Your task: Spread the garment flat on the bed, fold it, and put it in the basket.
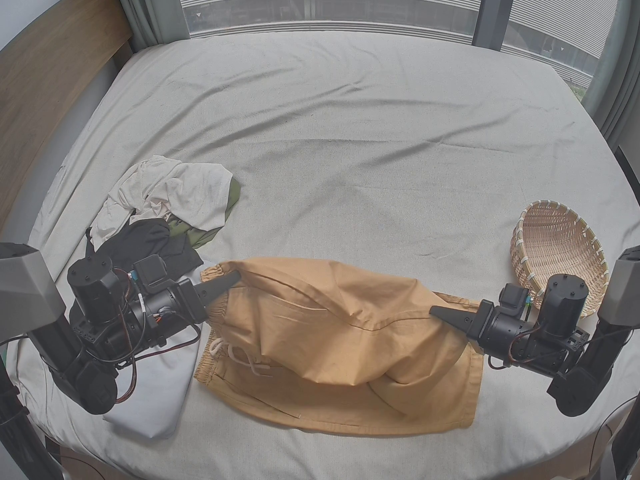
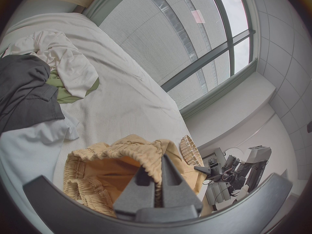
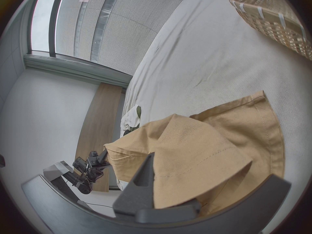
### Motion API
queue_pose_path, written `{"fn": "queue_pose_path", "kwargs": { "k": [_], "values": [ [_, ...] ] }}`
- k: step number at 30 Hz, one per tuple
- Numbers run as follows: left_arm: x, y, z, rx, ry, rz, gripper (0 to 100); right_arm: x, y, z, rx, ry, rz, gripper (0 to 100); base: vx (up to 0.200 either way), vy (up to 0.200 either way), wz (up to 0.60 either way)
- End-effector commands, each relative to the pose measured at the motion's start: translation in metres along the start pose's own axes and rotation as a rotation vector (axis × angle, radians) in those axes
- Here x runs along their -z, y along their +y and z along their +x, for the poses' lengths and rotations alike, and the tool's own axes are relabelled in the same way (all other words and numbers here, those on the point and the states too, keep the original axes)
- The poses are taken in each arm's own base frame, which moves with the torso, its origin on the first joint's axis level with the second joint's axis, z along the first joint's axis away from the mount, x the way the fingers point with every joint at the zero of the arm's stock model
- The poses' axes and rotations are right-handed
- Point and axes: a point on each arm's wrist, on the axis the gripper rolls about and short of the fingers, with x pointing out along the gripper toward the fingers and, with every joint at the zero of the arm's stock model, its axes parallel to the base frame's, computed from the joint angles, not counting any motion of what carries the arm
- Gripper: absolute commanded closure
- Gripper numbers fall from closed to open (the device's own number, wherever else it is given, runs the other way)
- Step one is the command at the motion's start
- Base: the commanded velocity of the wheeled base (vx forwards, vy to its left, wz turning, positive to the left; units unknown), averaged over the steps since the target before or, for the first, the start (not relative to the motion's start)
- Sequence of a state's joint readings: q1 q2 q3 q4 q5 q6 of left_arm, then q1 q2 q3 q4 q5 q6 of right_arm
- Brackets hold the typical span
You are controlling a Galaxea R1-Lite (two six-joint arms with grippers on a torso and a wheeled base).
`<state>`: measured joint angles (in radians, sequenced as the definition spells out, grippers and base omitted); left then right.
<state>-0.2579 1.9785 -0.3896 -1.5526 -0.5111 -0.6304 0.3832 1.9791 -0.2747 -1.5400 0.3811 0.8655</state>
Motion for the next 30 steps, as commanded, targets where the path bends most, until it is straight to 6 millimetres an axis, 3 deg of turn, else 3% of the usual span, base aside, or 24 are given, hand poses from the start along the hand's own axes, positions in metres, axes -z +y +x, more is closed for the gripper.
{"fn": "queue_pose_path", "kwargs": {
  "k": [1,9,14,20,30],
  "values": [
    [-0.015,-0.013,-0.003,0.042,-0.057,0.024,100,-0.019,0.037,-0.022,-0.138,-0.074,-0.065,100,0.0,0.0,0.0],
    [-0.036,-0.036,-0.014,0.101,-0.133,0.045,100,-0.035,0.055,-0.034,-0.209,-0.14,-0.112,100,0.0,0.0,0.0],
    [-0.041,-0.043,-0.02,0.116,-0.151,0.055,100,-0.049,0.047,-0.04,-0.23,-0.136,-0.13,100,0.0,0.0,0.0],
    [-0.041,-0.043,-0.021,0.112,-0.156,0.059,100,-0.065,0.043,-0.045,-0.251,-0.148,-0.167,100,0.0,0.0,0.0],
    [-0.052,-0.035,-0.036,0.069,-0.198,0.065,100,-0.074,0.048,-0.041,-0.273,-0.177,-0.221,100,0.0,0.0,0.0]
  ]
}}
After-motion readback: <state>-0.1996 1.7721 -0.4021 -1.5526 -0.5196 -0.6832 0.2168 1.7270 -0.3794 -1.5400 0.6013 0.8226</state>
